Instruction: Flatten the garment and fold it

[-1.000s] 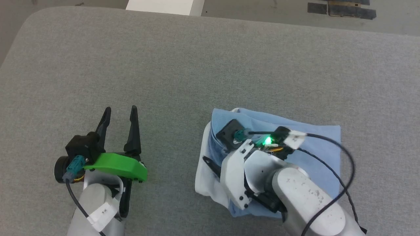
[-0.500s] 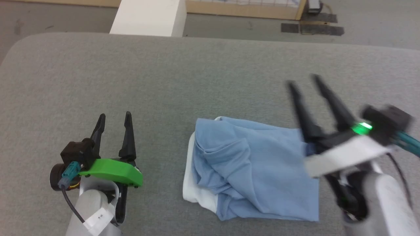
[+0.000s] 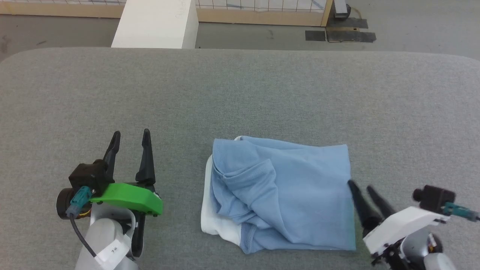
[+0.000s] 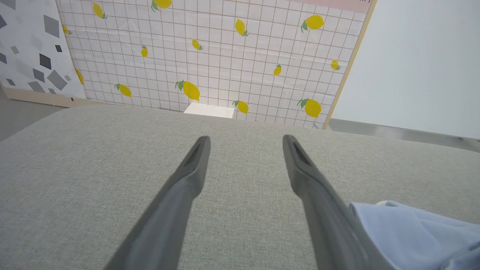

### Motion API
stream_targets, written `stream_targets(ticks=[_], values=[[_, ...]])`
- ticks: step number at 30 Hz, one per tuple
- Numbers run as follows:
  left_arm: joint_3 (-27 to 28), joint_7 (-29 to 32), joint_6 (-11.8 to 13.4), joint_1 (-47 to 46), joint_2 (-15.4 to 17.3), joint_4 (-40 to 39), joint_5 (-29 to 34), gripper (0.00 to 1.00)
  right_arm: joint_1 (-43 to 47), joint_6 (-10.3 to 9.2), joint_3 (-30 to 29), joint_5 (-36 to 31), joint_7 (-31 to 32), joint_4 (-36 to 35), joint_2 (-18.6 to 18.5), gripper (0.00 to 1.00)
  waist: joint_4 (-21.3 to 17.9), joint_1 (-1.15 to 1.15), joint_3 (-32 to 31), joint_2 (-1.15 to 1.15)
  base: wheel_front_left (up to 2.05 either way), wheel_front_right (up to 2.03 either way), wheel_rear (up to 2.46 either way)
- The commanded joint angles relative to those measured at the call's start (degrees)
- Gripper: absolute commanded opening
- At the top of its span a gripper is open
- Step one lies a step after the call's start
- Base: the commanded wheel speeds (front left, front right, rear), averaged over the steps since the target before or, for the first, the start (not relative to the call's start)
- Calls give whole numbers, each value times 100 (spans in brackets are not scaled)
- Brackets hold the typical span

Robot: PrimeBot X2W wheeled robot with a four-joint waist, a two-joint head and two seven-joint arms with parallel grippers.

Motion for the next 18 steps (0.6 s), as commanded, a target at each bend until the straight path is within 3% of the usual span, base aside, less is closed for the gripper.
stream_targets(ticks=[1,11,12,13,15,18], values=[[-6,-27,-21,44,12,-2,74,100,-31,-6,63,138,102,145,2,100,16,0,13,0,0,0,0],[-37,-27,-29,53,-18,42,65,100,-471,-6,468,577,660,1169,3,100,133,0,21,0,0,0,0],[-35,-27,-30,61,-21,48,63,100,-504,-6,494,597,700,1237,3,91,139,0,17,0,0,0,0],[-34,-27,-30,70,-23,57,62,100,-542,-6,534,594,771,1323,3,33,145,0,11,0,0,0,0],[-31,-27,-31,90,-27,71,63,100,-602,-6,572,483,853,1421,3,0,152,0,-7,0,0,0,0],[-17,-27,-32,126,-33,85,69,100,-680,-6,595,297,988,1408,3,0,138,0,-54,0,0,0,0]])
